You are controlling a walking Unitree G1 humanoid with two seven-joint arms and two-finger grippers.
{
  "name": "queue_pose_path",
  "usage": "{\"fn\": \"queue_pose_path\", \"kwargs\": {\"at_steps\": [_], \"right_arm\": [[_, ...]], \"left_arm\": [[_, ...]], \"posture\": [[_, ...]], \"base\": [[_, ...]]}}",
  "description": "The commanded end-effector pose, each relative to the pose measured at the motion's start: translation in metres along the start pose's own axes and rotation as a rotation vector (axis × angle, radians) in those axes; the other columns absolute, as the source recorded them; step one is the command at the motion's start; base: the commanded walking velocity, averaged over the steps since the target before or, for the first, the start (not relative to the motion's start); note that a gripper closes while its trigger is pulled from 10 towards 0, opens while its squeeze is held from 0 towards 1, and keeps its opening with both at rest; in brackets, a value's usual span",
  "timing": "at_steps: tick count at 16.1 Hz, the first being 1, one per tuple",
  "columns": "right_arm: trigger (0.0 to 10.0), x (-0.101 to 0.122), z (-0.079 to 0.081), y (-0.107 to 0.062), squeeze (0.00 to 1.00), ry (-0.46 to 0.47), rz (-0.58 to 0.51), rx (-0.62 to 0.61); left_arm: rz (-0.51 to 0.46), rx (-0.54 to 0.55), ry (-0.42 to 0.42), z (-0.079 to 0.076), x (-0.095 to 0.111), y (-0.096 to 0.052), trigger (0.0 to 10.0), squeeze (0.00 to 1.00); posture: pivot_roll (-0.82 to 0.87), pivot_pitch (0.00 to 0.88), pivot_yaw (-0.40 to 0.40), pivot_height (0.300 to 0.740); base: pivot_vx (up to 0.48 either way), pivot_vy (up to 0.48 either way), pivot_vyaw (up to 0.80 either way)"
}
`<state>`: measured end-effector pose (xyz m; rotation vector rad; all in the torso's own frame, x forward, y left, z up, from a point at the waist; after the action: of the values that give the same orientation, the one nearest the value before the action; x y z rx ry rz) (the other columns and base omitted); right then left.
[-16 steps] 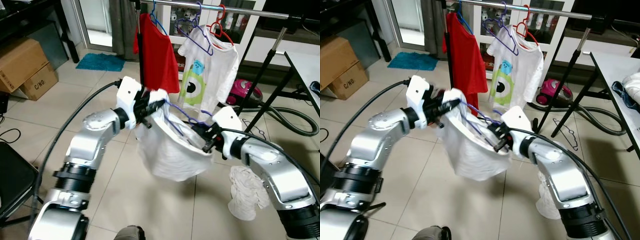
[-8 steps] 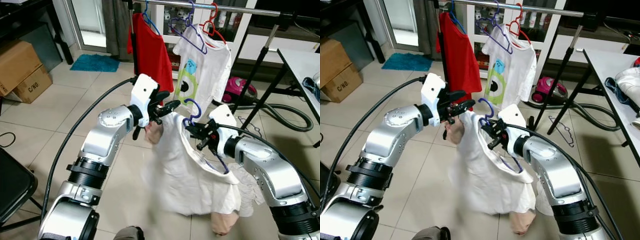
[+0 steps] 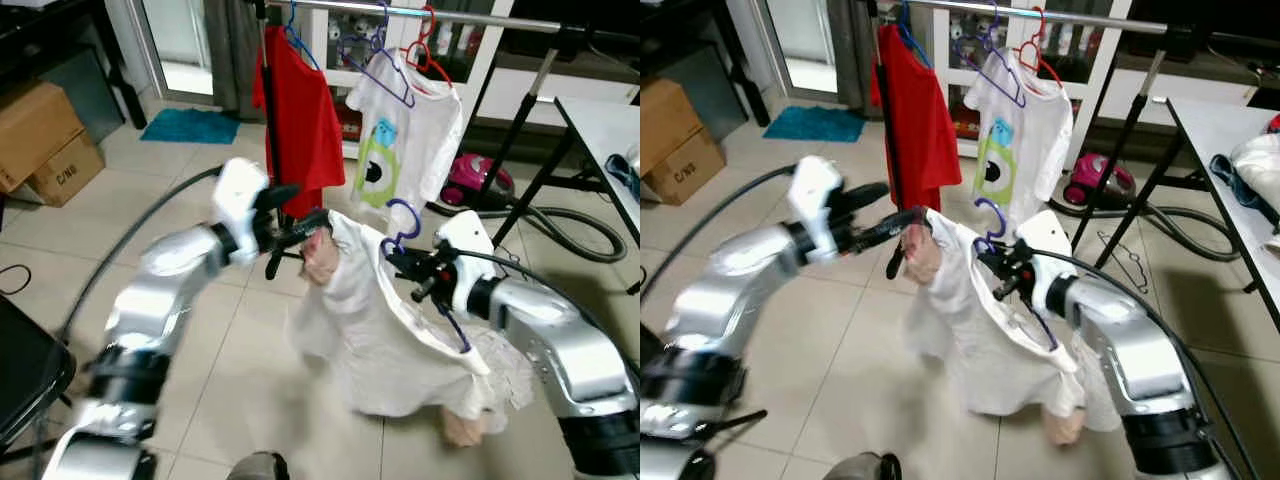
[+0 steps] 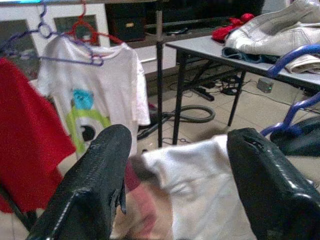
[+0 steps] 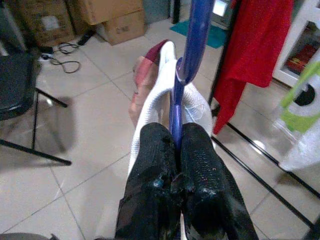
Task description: Hang hanger
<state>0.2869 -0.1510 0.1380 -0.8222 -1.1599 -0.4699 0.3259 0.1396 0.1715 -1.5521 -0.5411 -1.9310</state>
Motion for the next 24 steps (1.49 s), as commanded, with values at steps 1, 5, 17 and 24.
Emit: {"fn": "queue_pose_path", "kwargs": {"at_steps": [1,5,17,24], "right_arm": [[10.0,0.011,-0.003,-0.008,0.0,-0.02,-0.055,0.016],[10.0,0.019,0.003,-0.028,0.0,0.03,-0.089,0.204],[10.0,0.032,0.001,-0.049,0.0,0.071,-0.102,0.336],[10.0,0.032,-0.006,-0.042,0.0,0.102,-0.124,0.267]], "left_arm": [[-0.046,-0.001,-0.004,0.005,0.007,-0.007,10.0,0.0],[0.087,-0.028,-0.019,0.015,-0.022,-0.024,10.0,1.0],[0.126,-0.075,-0.084,-0.01,-0.039,-0.008,5.2,0.0],[-0.042,-0.01,-0.15,-0.01,-0.022,-0.012,10.0,0.0]], "posture": [[-0.05,0.0,0.019,0.74],[-0.04,0.0,0.016,0.74],[-0.07,0.0,0.033,0.74],[-0.07,0.0,0.027,0.74]], "base": [[0.0,0.0,0.0],[0.0,0.0,0.0],[0.0,0.0,0.0],[0.0,0.0,0.0]]}}
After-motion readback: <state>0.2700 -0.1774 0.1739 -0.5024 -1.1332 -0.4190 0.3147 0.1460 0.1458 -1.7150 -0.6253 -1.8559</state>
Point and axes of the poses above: a point about 5 cm out from each wrist's last joint towards the gripper, its own y axis pointing out of the wrist towards the gripper, its own x axis along the axis of the wrist's last joint, z = x × y, the point moved 1 cm from there along y, pointing out of the wrist towards the gripper, and after that the axes turned 11 degrees about y, right-handed, at the moved point
